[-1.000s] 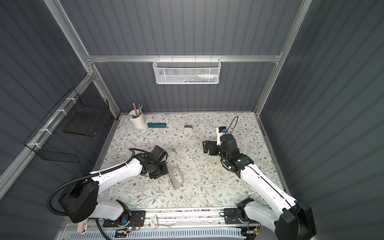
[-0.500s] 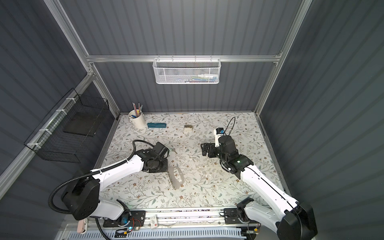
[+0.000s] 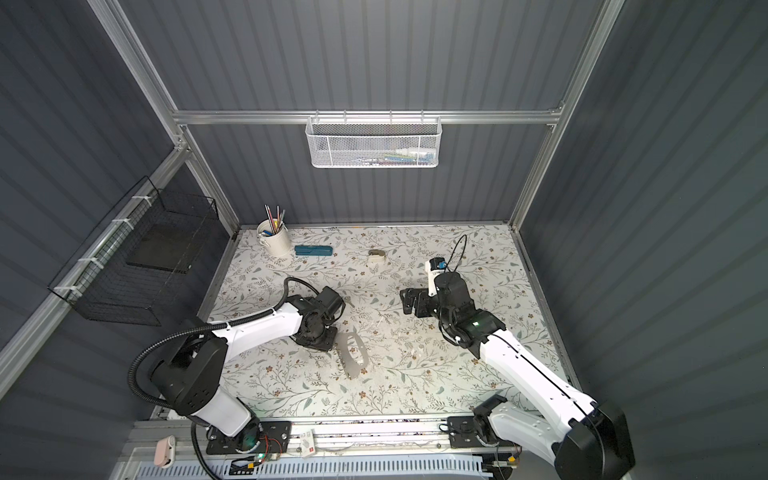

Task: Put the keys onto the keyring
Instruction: 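Lower the left gripper and pinch the edge of the silver keyring plate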

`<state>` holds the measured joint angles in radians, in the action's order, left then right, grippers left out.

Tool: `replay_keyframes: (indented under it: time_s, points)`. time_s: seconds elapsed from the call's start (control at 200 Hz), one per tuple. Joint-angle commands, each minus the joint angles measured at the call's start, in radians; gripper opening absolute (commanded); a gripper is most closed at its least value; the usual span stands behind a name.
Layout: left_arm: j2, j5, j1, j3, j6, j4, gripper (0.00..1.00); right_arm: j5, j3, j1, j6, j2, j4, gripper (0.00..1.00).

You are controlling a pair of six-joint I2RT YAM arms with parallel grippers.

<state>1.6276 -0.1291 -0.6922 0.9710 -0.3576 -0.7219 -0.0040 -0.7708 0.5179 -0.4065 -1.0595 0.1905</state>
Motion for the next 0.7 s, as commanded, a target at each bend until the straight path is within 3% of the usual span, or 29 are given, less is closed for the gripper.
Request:
replay_keyframes:
  time_s: [0.0,0.225,0.46,0.695]
  points:
    - [0.022,0.004,0.002,0.034,0.112,-0.028,0.33,0.021,-0.027,0.008,0.008,-0.004,0.015,0.99]
    - [0.021,0.075,0.0,0.027,0.183,0.027,0.32,0.035,-0.02,0.009,0.011,0.007,0.021,0.99]
    - [0.051,0.116,-0.003,0.037,0.22,0.035,0.22,0.037,-0.018,0.009,0.005,0.001,0.019,0.99]
    - [0.038,0.102,-0.007,0.037,0.231,0.04,0.25,0.033,-0.013,0.01,-0.002,0.0,0.017,0.99]
